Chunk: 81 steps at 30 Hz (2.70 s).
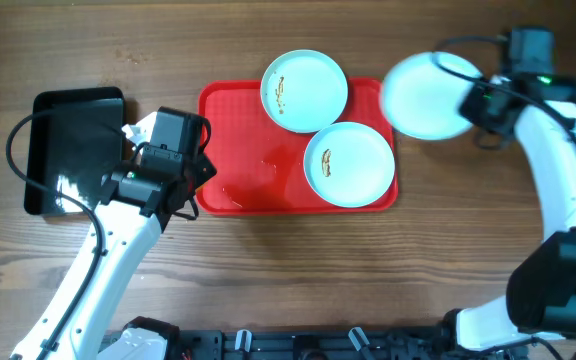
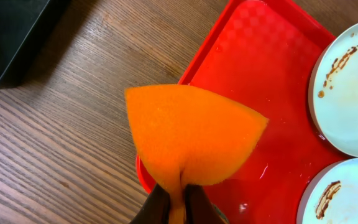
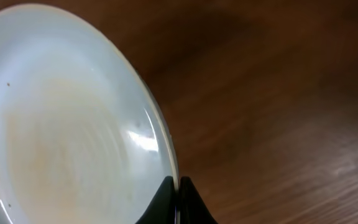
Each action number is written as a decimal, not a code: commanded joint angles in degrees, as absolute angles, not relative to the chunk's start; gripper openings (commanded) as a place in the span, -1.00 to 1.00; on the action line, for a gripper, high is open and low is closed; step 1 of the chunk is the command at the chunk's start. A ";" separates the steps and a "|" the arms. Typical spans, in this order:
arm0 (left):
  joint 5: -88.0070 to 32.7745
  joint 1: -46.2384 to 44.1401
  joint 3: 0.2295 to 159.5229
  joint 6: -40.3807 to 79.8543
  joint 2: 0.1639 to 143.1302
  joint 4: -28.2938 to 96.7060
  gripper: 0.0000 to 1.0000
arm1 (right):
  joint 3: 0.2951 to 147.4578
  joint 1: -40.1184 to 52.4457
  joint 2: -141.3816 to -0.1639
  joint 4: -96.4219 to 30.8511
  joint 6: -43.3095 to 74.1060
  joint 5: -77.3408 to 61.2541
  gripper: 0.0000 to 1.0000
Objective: Clean dirty plates on tray and stack at the side
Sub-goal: 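Carry the plate right and set it on the table beside the tray, then reach the right gripper back and grasp the back plate's rim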
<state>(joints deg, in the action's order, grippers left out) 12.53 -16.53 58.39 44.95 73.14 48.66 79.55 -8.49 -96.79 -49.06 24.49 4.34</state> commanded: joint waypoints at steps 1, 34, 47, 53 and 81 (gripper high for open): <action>12.62 -16.25 59.05 45.87 73.21 48.71 -0.92 | 74.00 -13.74 -96.38 -44.84 24.71 0.38 -0.91; 10.92 -16.29 59.05 45.87 73.21 47.13 -0.92 | 94.19 3.99 -107.68 -57.12 4.01 -13.87 0.89; 10.26 -16.29 59.05 43.53 75.53 46.76 -0.92 | 96.01 11.42 -121.67 -36.14 12.21 -13.47 0.02; 9.61 -16.29 59.05 43.55 76.27 46.74 -0.92 | 96.01 11.94 -126.89 -30.76 15.46 -13.47 -0.14; 9.45 -16.27 59.05 43.53 76.27 46.76 -0.92 | 96.01 21.96 -130.34 -29.82 21.02 -18.02 -0.91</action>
<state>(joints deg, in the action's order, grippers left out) 9.72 -16.53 58.39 44.23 75.99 46.92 95.39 19.49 -129.67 -28.67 20.36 -16.49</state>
